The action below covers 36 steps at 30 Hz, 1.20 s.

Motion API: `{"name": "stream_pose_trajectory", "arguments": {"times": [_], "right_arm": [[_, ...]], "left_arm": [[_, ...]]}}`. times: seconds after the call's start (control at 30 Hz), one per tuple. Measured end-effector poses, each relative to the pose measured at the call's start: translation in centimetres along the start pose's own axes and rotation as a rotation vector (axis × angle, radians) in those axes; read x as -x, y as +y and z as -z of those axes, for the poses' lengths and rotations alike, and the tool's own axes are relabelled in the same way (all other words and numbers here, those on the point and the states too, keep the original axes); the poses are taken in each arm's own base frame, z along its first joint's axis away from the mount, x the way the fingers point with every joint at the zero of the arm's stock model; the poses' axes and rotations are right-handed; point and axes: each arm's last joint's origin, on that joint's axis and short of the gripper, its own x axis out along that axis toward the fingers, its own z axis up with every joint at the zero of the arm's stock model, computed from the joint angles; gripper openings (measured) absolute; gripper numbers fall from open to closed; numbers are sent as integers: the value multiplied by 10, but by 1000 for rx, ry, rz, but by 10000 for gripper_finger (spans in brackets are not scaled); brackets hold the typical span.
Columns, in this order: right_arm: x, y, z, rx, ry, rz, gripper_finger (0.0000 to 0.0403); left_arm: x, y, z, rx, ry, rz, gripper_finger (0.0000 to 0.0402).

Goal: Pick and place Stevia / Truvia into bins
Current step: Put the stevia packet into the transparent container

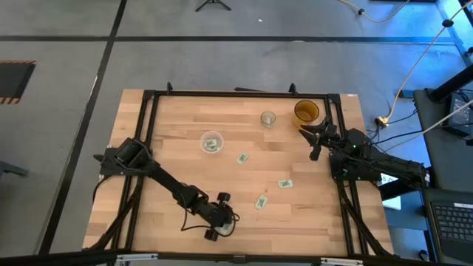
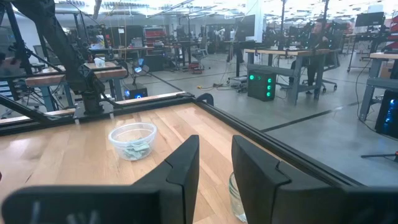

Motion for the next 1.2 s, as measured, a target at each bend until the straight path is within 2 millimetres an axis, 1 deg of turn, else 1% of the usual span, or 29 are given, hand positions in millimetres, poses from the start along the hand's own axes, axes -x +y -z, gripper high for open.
{"name": "stream_pose_trajectory", "arguments": {"times": [0.17, 0.3, 0.43, 0.5, 0.63, 0.77, 0.87, 0.93, 1.03, 1.1, 1.2], "right_arm": [[0, 0, 0, 0, 0, 0, 99], [0, 0, 0, 0, 0, 0, 99], [0, 0, 0, 0, -1, 0, 99], [0, 0, 0, 0, 0, 0, 99], [0, 0, 0, 0, -1, 0, 99], [0, 0, 0, -4, -1, 0, 99], [0, 0, 0, -4, -1, 0, 99], [0, 0, 0, -4, -1, 0, 99], [0, 0, 0, -6, -2, 0, 99], [0, 0, 0, -7, -2, 0, 99], [0, 0, 0, -7, -2, 0, 99]], "left_arm": [[2, 0, -1, 0, -1, 2, 2], [14, 2, -5, 2, 20, 1, 3], [43, 8, -22, 27, -2, -12, 1], [57, 14, -27, 38, 7, -29, 1], [92, 27, -45, 143, -65, -73, 2], [128, 51, -55, 316, -118, -179, 2], [162, 74, -59, 511, -162, -242, 2], [183, 92, -58, 626, -171, -286, 2], [213, 116, -52, 744, -200, -384, 3], [228, 132, -47, 814, -223, -476, 3], [242, 154, -40, 890, -237, -594, 2]]}}
